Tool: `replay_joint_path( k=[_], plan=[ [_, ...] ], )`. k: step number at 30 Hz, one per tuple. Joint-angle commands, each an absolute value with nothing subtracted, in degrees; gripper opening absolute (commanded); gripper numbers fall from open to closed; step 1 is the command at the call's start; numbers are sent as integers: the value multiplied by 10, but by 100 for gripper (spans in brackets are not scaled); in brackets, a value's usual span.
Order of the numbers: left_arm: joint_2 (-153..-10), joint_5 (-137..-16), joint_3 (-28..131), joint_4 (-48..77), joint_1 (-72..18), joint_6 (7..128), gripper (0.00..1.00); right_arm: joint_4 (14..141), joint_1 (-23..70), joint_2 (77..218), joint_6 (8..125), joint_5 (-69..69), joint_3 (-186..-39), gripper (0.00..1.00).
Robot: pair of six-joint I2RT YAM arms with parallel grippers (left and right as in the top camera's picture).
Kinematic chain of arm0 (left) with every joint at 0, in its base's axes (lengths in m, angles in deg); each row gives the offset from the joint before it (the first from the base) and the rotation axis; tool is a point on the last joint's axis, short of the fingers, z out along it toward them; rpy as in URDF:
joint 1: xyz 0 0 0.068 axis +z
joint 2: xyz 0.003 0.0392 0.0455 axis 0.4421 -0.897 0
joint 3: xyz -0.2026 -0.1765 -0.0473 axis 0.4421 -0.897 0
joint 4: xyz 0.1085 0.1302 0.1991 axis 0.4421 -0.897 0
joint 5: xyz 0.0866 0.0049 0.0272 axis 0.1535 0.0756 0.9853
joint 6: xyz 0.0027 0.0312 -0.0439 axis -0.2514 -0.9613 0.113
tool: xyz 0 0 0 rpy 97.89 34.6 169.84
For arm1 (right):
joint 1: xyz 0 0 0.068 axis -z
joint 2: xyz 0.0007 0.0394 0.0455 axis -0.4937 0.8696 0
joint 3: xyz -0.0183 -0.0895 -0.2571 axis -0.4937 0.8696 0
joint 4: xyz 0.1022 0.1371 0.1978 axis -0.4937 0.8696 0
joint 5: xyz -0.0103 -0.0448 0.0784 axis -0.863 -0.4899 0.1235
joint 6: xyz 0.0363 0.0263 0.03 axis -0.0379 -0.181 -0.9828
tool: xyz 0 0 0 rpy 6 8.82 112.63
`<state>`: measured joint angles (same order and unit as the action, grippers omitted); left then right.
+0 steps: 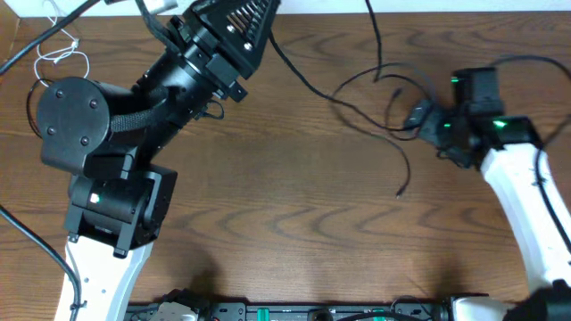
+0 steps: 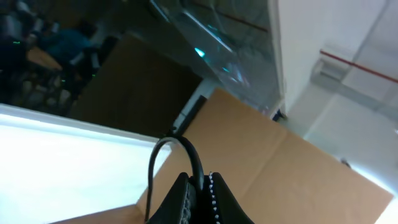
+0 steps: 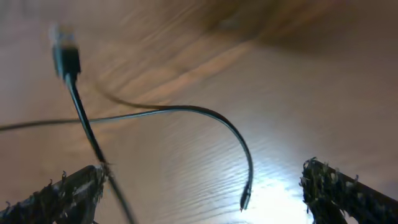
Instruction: Untangle cables
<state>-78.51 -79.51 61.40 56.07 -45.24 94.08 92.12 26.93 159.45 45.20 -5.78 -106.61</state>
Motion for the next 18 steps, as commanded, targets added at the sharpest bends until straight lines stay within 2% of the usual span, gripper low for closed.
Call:
replay_joint_path(
  k=[1,4,7,9,10,11,13,15,18],
  plan=[
    [-772,-750,628,564,-444,961,7,926,300,1567,445,-34,-1068,99],
    [-773,-723,628,531,-444,953,7,904,308,1550,638,155,-1068,99],
    [-775,-700,628,492,-444,934,7,909,307,1539,760,299,-1068,99],
    [-778,-696,628,482,-444,934,7,912,307,1535,733,283,-1068,99],
    [-779,-696,628,482,-444,934,7,917,308,1532,692,253,-1068,99],
    [-781,-696,628,482,-444,934,7,933,310,1525,597,194,-1068,99],
    [-782,-696,628,478,-444,934,7,945,314,1510,527,158,-1068,99],
    [-781,-696,628,470,-444,931,7,932,316,1488,544,164,-1068,99],
    [-781,-696,628,462,-444,925,7,900,316,1453,649,224,-1068,99]
  ],
)
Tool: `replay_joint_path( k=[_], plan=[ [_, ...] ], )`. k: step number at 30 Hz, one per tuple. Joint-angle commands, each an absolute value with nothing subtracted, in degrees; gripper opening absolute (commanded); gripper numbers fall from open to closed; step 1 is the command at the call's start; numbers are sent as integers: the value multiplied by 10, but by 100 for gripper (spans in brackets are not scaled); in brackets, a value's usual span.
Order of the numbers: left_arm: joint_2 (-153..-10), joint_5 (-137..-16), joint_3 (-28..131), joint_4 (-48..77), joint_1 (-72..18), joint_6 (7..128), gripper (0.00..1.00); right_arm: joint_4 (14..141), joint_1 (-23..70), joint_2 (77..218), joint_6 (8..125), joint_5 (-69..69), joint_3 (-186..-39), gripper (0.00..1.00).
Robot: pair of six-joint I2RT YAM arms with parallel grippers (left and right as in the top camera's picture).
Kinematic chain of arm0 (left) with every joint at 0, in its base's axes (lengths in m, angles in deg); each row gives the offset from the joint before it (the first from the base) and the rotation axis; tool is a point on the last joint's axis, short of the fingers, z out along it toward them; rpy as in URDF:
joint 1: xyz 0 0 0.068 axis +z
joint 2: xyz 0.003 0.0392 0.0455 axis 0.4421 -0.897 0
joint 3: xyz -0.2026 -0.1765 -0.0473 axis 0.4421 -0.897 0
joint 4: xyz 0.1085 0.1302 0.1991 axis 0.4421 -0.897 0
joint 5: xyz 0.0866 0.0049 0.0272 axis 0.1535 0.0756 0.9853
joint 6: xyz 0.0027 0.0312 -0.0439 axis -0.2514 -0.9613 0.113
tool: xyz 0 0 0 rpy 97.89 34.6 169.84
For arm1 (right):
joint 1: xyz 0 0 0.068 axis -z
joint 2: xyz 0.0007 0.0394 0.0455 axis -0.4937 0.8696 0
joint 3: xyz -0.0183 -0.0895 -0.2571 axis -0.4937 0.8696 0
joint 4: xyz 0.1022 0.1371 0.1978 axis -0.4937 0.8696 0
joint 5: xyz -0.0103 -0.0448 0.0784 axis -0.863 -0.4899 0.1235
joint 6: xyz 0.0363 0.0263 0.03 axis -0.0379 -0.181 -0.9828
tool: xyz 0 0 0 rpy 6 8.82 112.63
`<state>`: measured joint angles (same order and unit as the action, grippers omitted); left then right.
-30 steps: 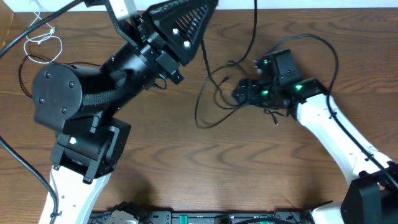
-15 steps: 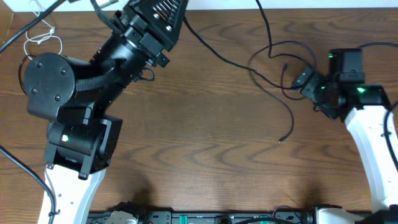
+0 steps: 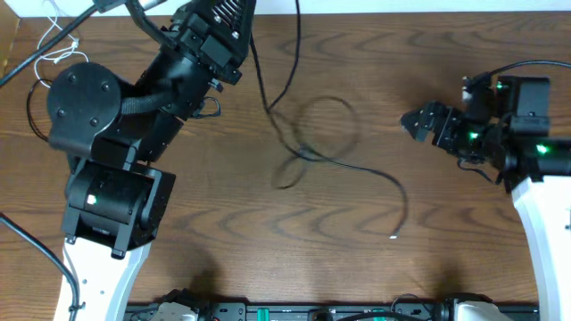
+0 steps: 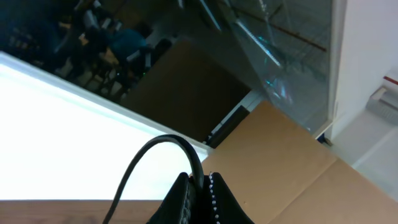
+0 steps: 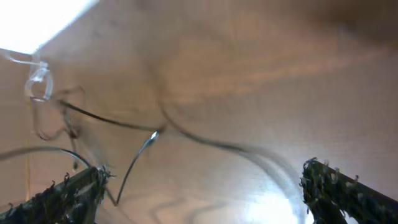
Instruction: Untangle cables
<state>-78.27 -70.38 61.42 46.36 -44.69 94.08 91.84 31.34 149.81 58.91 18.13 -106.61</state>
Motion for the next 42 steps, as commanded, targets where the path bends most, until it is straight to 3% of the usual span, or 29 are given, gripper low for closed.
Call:
replay_joint_path(
  k=[1,14,23,32,35,38,39,42],
  plan=[
    [-781,-697,628,458,-444,926,7,896,316,1442,672,241,-1068,99],
    [-788,-798,628,443,-473,948,7,749,237,1420,662,390,-1068,99],
    [-789,-828,627,435,-518,950,8,653,153,1445,612,348,-1068,99],
    [-789,-828,627,393,-537,950,7,625,141,1475,590,290,-1068,97],
    [-789,-828,627,383,-537,950,7,619,141,1478,590,290,-1068,59],
    [-789,-828,627,375,-537,949,7,619,142,1478,589,290,-1068,8],
    [-789,-827,627,369,-537,949,8,620,142,1478,589,290,-1068,1],
    [-790,-823,627,346,-537,913,8,620,142,1477,574,290,-1068,1]
  ],
)
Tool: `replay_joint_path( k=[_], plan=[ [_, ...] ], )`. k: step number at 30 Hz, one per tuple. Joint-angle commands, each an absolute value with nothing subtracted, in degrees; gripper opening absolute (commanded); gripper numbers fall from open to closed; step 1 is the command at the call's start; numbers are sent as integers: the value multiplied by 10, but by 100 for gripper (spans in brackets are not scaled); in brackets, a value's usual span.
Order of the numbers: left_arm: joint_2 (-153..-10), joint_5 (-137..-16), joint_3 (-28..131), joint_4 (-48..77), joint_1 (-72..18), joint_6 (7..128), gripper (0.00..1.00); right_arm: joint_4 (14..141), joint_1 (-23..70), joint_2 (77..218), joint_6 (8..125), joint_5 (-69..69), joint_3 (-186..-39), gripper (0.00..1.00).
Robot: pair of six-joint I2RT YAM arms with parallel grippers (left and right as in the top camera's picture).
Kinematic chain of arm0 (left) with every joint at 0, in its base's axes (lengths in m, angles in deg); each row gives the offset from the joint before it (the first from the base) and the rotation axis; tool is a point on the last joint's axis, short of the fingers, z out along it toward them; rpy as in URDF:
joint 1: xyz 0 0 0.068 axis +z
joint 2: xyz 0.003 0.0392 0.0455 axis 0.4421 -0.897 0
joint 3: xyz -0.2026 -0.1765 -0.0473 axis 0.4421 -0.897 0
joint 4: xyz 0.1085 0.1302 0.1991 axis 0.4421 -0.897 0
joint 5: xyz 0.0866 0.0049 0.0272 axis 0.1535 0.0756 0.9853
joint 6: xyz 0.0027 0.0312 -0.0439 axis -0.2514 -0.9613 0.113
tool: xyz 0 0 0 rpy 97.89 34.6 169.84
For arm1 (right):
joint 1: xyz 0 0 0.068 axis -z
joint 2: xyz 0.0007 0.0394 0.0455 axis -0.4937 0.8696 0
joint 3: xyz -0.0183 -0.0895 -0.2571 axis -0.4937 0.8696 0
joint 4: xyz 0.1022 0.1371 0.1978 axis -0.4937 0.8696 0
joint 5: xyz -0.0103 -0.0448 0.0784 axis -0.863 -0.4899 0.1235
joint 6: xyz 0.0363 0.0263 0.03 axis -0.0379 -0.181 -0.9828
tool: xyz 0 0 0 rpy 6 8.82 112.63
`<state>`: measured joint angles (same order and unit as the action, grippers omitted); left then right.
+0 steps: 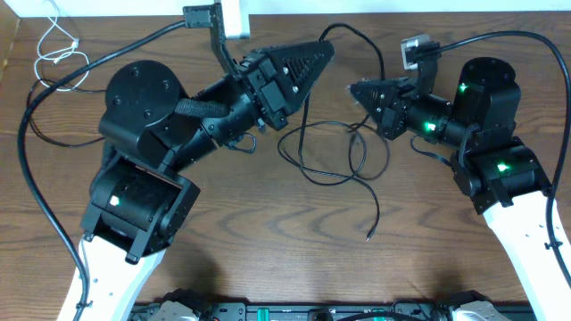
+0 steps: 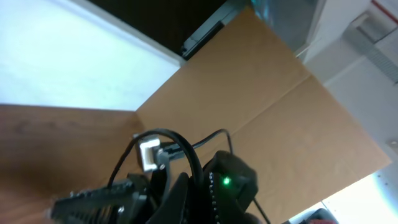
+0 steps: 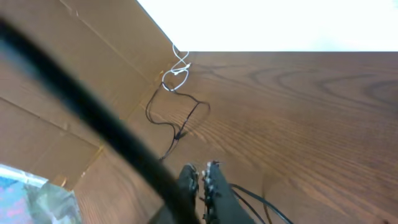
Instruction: Untangle cables
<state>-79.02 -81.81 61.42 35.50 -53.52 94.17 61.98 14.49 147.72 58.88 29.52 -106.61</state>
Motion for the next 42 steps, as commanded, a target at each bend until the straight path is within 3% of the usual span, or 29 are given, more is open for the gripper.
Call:
replay_joint_path(
  k=[1,5,8,11,14,21,31,42],
  plan=[
    [-791,-818,627,336,-537,897,8,620,142,1476,569,290,-1068,1],
    [-796,-731,627,257,-537,849,9,623,149,1469,556,285,-1068,1],
    [-803,-661,627,199,-537,809,17,643,168,1462,530,264,-1068,1],
    [-821,-640,627,154,-537,764,31,657,191,1457,518,263,-1068,1],
    [-842,-641,627,113,-537,722,54,660,213,1457,490,270,-1068,1],
    [-906,-677,627,30,-537,591,79,654,233,1457,465,302,-1068,1],
    [-1005,-677,626,38,-537,462,94,655,233,1456,463,306,-1068,1],
    [-1104,-689,626,96,-537,485,95,666,237,1456,497,375,-1068,1]
  ],
)
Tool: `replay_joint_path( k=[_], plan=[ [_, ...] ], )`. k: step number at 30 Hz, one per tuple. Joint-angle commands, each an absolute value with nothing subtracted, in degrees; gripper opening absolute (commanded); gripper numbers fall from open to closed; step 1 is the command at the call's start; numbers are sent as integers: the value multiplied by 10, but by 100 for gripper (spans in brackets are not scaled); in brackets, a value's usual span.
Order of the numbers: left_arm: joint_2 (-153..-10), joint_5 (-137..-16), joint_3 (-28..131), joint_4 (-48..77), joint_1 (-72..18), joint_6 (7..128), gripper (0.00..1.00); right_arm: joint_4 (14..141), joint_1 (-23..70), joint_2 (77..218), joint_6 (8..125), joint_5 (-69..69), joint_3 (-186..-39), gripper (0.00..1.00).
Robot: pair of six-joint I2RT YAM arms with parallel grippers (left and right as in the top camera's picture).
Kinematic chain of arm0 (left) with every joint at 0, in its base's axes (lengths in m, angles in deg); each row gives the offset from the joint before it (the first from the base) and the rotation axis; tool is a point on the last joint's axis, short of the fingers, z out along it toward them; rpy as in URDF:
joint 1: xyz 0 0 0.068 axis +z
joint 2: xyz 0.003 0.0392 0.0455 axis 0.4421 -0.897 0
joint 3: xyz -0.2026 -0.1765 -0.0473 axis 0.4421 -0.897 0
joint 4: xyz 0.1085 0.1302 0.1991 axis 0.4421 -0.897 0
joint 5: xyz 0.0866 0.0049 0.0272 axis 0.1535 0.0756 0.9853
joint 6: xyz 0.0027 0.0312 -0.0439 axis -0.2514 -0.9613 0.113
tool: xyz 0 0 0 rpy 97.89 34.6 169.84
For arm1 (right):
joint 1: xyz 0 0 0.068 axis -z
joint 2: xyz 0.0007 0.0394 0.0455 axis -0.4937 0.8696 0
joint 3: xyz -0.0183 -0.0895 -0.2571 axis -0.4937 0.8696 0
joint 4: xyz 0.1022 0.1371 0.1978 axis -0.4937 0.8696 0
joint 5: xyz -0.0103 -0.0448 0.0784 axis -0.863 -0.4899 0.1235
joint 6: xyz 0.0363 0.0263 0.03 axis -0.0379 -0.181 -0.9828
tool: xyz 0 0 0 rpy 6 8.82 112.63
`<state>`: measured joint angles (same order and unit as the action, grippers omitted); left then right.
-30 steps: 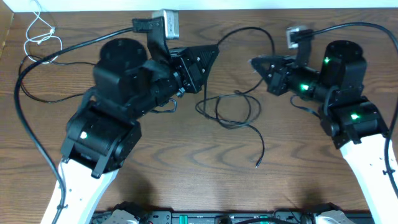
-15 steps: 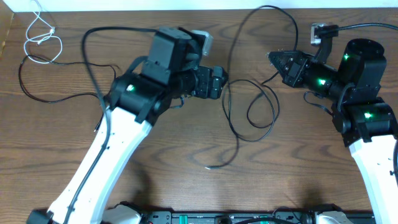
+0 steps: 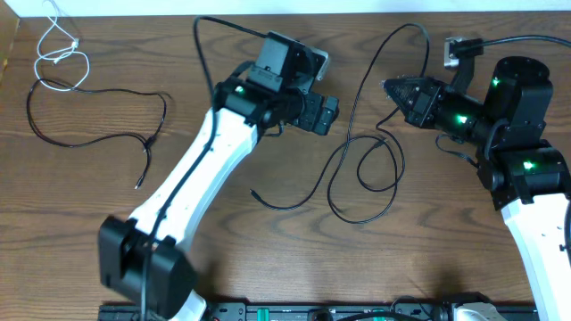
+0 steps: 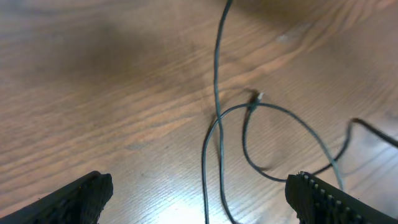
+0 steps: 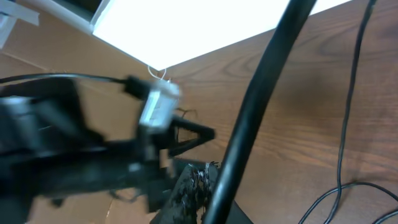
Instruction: Untangle cables
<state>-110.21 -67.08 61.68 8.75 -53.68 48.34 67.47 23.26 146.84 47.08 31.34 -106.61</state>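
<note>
A long thin black cable (image 3: 353, 102) loops over itself on the wooden table (image 3: 268, 267) between the two arms. The left wrist view shows it (image 4: 216, 74) lying on the wood. My left gripper (image 3: 328, 114) hovers left of the loops; its fingers (image 4: 199, 199) stand wide open with only table and cable under them. My right gripper (image 3: 389, 87) is raised at the right, shut (image 5: 200, 169) on a stretch of the black cable (image 5: 261, 106) that runs up past the wrist camera.
A second thin black cable (image 3: 89, 135) lies by itself at the left of the table. A coiled white cable (image 3: 55, 53) sits in the far left corner. The left arm reaches diagonally from the near left edge.
My left gripper was shut on the black cable and raised; now it is open and pointed down at the table, with the cable out of it. The right gripper still grips the cable, little moved.
First my left gripper held the cable high at the far left while the right one stood open over the right-hand tangle. Then the tangle lay mid-table, right gripper open and clear. Later both grippers were shut on the cable. Now only the right holds it.
</note>
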Motion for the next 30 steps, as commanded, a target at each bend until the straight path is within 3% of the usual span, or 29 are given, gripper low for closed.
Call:
replay_joint_path(
  k=[1,8,18,26,30],
  plan=[
    [-1104,-691,626,102,-537,489,95,655,237,1456,498,398,-1068,1],
    [-1095,-692,626,136,-519,569,95,469,268,1453,355,549,-1068,1],
    [-1093,-709,626,131,-458,697,95,70,361,1453,-10,653,-1115,2],
    [-1093,-876,626,146,-439,660,95,54,389,1458,-38,771,-1285,1],
    [-1093,-944,626,163,-439,633,95,54,389,1457,-38,815,-1292,1]
  ],
)
